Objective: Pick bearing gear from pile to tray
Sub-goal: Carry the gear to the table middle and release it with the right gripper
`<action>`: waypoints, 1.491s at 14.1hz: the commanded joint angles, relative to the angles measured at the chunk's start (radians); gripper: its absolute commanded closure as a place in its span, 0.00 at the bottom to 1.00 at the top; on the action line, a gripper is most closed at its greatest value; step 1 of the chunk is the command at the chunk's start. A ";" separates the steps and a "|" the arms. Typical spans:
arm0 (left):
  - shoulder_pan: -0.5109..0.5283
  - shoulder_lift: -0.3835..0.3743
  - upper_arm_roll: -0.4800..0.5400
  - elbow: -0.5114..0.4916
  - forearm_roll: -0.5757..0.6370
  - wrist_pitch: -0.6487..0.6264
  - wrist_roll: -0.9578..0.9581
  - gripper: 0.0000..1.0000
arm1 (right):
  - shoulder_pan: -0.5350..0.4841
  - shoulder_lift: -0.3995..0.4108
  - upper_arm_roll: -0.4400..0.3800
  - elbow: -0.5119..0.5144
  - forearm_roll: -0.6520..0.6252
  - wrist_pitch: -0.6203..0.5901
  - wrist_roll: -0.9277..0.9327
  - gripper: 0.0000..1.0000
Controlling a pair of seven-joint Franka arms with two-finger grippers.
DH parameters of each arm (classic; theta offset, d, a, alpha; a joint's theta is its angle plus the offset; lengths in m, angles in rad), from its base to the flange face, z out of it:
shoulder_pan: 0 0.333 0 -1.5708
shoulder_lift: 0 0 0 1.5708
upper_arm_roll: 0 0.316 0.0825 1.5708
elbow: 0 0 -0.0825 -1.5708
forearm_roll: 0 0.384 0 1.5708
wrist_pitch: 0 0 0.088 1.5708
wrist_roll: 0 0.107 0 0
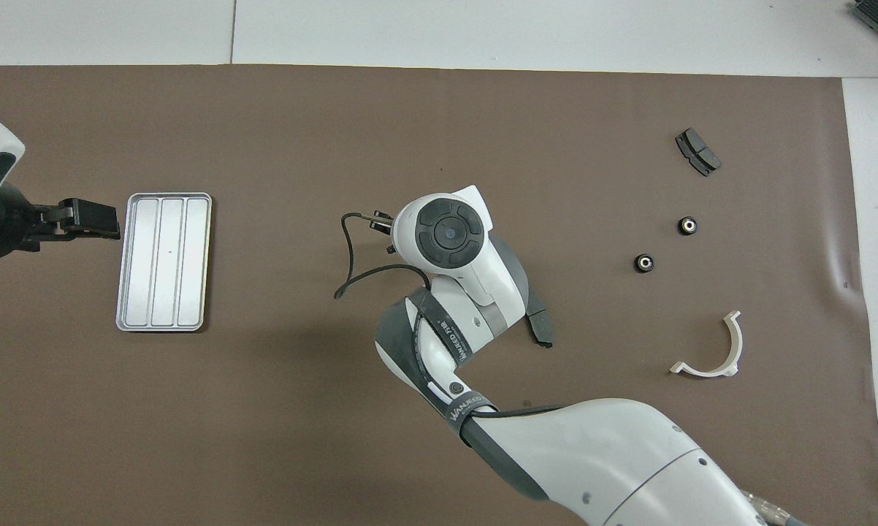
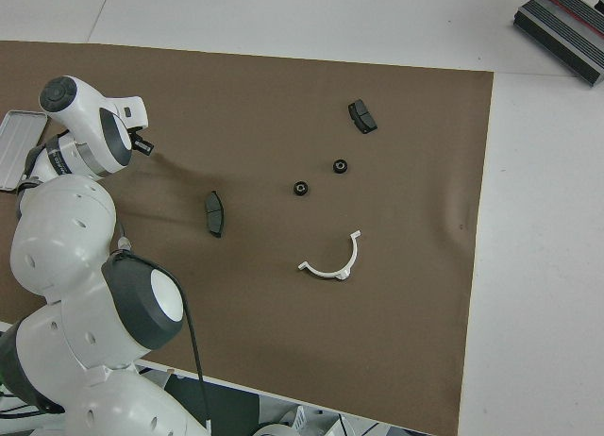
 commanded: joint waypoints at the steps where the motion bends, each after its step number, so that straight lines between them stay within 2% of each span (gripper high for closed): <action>1: -0.002 -0.028 0.000 -0.033 -0.015 0.015 0.009 0.00 | -0.003 0.006 -0.002 -0.013 -0.001 0.025 0.013 0.75; 3: 0.001 -0.028 0.000 -0.033 -0.015 0.015 0.008 0.00 | -0.003 0.006 -0.002 -0.025 -0.001 0.037 0.014 0.63; 4: 0.001 -0.030 0.000 -0.033 -0.015 0.015 0.008 0.00 | -0.003 0.006 -0.002 -0.025 -0.001 0.039 0.014 0.42; 5: 0.001 -0.028 0.000 -0.033 -0.015 0.015 0.008 0.00 | -0.003 0.006 -0.002 -0.024 -0.001 0.039 0.014 0.00; 9: 0.008 -0.030 0.000 -0.036 -0.015 0.018 0.012 0.00 | -0.009 -0.008 -0.012 -0.016 -0.115 -0.017 0.013 0.00; 12: 0.006 -0.030 -0.001 -0.036 -0.015 0.021 0.012 0.00 | -0.076 -0.099 -0.017 -0.025 -0.172 -0.117 -0.025 0.00; 16: -0.008 -0.027 -0.007 -0.034 -0.015 0.022 0.006 0.00 | -0.236 -0.207 -0.016 -0.030 -0.172 -0.304 -0.402 0.00; 20: -0.066 -0.002 -0.009 -0.021 -0.049 0.019 -0.044 0.00 | -0.415 -0.232 -0.012 -0.032 -0.156 -0.396 -0.709 0.00; 21: -0.087 0.028 -0.009 -0.007 -0.049 0.027 -0.057 0.00 | -0.452 -0.236 -0.011 -0.045 -0.140 -0.395 -0.764 0.00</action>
